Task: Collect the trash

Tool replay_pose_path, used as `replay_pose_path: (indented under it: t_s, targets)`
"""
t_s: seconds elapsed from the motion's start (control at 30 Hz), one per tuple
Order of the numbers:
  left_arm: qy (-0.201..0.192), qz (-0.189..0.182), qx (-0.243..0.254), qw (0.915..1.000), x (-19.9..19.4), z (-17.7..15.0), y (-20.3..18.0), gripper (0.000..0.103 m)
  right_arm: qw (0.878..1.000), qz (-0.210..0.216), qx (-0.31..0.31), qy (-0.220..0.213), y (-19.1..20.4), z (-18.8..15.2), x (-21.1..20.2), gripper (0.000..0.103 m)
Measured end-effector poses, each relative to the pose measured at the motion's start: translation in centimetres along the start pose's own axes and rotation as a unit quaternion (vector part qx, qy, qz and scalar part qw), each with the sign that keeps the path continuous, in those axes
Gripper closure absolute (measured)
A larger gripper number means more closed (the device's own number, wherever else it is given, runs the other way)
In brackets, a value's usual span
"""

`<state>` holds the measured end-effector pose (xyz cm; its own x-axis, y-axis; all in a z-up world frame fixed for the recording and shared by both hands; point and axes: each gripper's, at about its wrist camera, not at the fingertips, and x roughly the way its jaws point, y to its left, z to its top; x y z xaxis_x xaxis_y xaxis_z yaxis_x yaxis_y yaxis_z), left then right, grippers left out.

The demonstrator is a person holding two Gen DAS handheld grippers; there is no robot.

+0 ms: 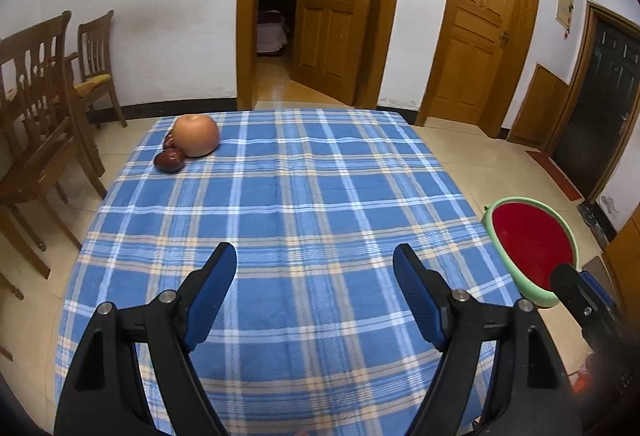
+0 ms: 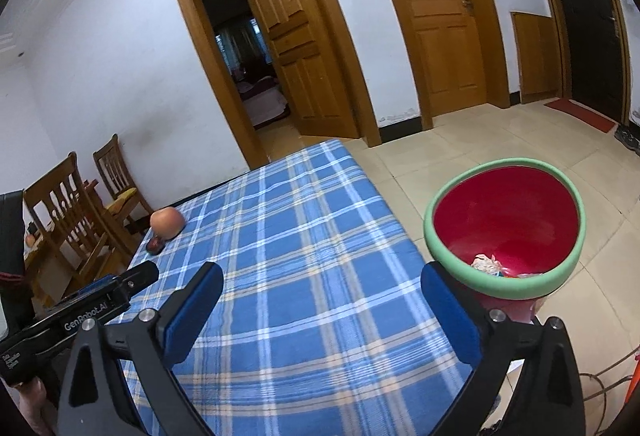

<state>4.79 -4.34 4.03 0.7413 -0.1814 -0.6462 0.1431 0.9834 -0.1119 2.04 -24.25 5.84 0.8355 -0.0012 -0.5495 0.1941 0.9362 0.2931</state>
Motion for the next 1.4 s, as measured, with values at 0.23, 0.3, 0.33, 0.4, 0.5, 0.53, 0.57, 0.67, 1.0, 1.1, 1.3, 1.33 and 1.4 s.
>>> replay_pose_path:
  t_s: [0.23,0.3,0.33,0.4,0.5,0.53,0.57,0.67,1.0,1.1,1.3,1.33,1.4]
  targets:
    - [-0.008,0.011,0.000,0.9999,-0.6,-0.5,0.8,0.023,1.000,0.005,-0.012,0.002,1.0,-0.5,-0.2,0.002]
    - [-0.011,0.012,-0.001,0.9999,-0.7,-0.5,0.9,0.023,1.000,0.006,-0.014,0.003,1.3,-0.5,-0.2,0.002]
    - [-0.012,0.013,-0.001,0.9998,-0.8,-0.5,0.9,0.023,1.000,0.006,-0.015,0.003,1.4,-0.6,-0.2,0.002]
    - [-0.015,0.014,0.001,0.9998,-0.9,-0.5,0.9,0.023,1.000,0.007,-0.016,0.003,1.5,-0.6,-0.2,0.002]
    - [-0.017,0.015,0.003,0.9997,-1.0,-0.5,0.8,0.023,1.000,0.006,-0.016,0.003,1.5,-0.6,-0.2,0.002]
    - [-0.017,0.014,0.003,0.9998,-0.9,-0.4,0.9,0.023,1.000,0.006,-0.016,0.002,1.5,-0.6,-0.2,0.002]
    - [-0.016,0.014,0.003,0.9998,-0.9,-0.4,0.9,0.023,1.000,0.006,-0.016,0.003,1.6,-0.6,-0.2,0.002]
    - [-0.016,0.014,0.002,0.9998,-1.0,-0.4,0.9,0.023,1.000,0.007,-0.016,0.003,1.5,-0.6,-0.2,0.002]
    - [-0.017,0.013,0.002,0.9998,-1.0,-0.4,0.9,0.023,1.000,0.007,-0.016,0.003,1.5,-0.6,-0.2,0.002]
    - [-0.017,0.014,0.003,0.9998,-1.0,-0.4,0.9,0.023,1.000,0.007,-0.016,0.003,1.5,-0.6,-0.2,0.002]
    - [-0.016,0.013,0.001,0.9998,-1.0,-0.4,0.8,0.023,1.000,0.007,-0.016,0.003,1.5,-0.6,-0.2,0.002]
    - [-0.016,0.013,0.002,0.9998,-1.1,-0.4,0.8,0.023,1.000,0.007,-0.016,0.003,1.4,-0.6,-0.2,0.002]
    - [-0.016,0.013,0.001,0.9998,-1.1,-0.4,0.8,0.023,1.000,0.006,-0.016,0.002,1.5,-0.6,-0.2,0.002]
